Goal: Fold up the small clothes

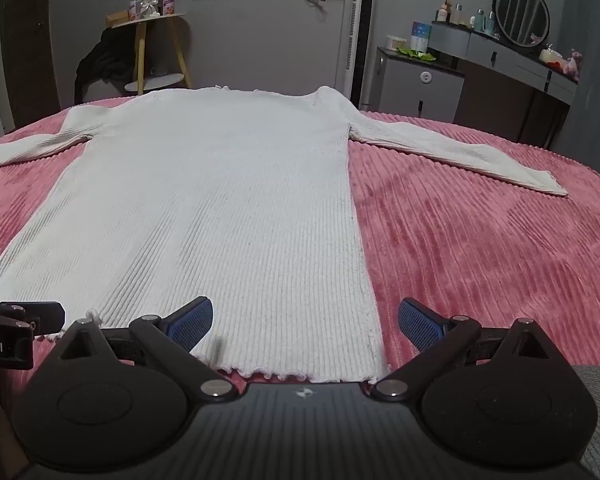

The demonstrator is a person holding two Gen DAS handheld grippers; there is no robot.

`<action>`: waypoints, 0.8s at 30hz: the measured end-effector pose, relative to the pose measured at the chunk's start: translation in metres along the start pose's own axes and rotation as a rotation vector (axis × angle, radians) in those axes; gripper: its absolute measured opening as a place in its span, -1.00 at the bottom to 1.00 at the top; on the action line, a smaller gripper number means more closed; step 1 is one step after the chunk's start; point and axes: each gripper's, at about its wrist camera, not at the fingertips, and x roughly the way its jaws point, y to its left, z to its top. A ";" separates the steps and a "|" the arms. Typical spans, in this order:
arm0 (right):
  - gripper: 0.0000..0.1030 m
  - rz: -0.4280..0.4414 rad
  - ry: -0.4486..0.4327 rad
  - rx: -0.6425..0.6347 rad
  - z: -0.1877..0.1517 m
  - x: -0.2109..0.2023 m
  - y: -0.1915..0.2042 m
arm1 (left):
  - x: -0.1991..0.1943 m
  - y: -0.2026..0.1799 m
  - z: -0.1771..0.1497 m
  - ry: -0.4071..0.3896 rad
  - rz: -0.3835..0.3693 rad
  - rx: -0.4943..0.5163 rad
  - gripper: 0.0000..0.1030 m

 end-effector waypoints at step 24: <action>0.92 0.000 -0.014 0.009 0.000 -0.002 -0.001 | 0.001 0.000 -0.001 0.006 -0.005 -0.004 1.00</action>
